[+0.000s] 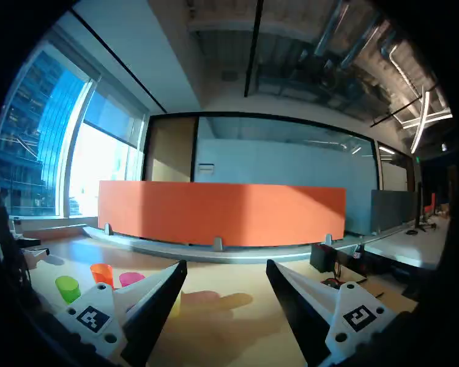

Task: Pour water

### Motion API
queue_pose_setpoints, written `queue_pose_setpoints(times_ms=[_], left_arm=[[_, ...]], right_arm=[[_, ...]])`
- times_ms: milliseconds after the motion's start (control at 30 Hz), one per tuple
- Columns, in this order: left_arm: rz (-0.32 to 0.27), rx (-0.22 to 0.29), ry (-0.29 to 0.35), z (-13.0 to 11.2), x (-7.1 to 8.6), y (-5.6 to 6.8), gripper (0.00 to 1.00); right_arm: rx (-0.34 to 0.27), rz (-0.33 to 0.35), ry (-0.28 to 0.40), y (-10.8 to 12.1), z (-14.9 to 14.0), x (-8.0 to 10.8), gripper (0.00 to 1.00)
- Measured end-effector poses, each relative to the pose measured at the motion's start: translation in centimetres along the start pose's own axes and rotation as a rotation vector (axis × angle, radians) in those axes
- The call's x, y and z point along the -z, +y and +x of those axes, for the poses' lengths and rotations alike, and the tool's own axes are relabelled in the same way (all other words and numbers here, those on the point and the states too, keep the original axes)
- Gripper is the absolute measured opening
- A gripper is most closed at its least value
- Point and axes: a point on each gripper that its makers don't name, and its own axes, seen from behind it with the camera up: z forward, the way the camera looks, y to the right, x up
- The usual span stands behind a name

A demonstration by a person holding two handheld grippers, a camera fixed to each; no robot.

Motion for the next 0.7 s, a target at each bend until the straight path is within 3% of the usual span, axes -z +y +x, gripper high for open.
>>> queue_pose_setpoints(times_ms=[400,700], left_arm=[[0.0,-0.002,-0.001,0.0,-0.1,0.0,0.99],[0.0,-0.002,-0.001,0.0,-0.1,0.0,0.99]], right_arm=[[0.02,0.004,0.035,0.3,1.1,0.2,1.0],[0.036,-0.013,0.033,1.7,-0.4,-0.2,1.0]])
